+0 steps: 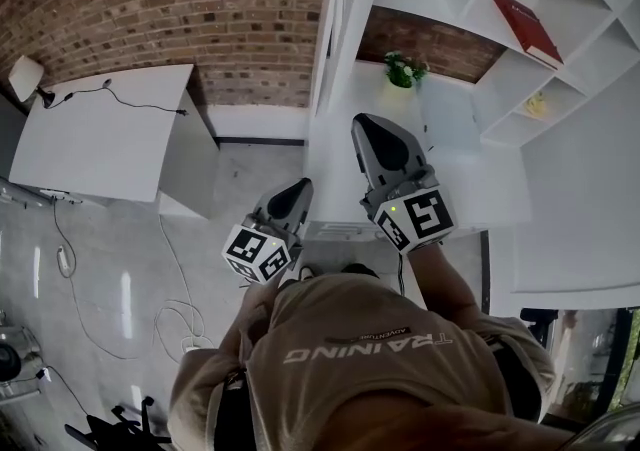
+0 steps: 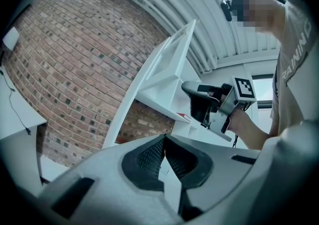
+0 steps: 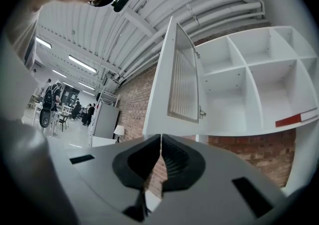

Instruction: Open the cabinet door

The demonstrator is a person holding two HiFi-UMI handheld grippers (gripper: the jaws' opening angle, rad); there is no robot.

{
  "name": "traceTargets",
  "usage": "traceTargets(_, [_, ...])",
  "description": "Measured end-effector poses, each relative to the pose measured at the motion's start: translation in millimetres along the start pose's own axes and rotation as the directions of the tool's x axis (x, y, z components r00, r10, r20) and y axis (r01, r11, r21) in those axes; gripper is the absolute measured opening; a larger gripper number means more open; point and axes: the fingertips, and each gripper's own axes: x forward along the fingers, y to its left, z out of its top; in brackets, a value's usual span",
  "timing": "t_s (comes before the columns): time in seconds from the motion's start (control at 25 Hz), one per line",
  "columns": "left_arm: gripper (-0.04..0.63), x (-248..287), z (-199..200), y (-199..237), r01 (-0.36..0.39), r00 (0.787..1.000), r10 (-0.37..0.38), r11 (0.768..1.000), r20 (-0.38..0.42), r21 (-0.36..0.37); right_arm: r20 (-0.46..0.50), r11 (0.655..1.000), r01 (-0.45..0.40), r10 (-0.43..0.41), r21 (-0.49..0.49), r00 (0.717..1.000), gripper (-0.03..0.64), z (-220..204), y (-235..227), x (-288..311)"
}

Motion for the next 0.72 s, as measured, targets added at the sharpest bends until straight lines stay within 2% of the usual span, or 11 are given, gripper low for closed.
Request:
traceTargets(0.2, [0.008,-3,-10,3,0.001,1.000,-0.002,0.999,-0.020,-0.040,-0.051,1.000,0.030,-0.030,-0.005,0.998,0.017,-13,-7,-3])
traceTargets(0.36, [0.008,3,-15,3,0.040,0.998,-0.043,0.997,-0.037,-0.063,-0.092,0.997,0.076,-0.077,-0.010,0.993,0.017,-21,-13,-10])
traceTargets(0.48, [0.008,16,-15,2,0.066,0.997,-0.068,0.996,-0.028,-0.057,-0.107,0.994,0.099,-0.104,-0.055,0.989,0.017,-24,-25,-24])
traceTargets(0.72, [0.008,52,-22,-26,0.134,0.989,-0.136,0.990,-0.049,-0.044,-0.128,0.965,0.222,-0.239,-0.136,0.963,0.017,-32,-71,-77])
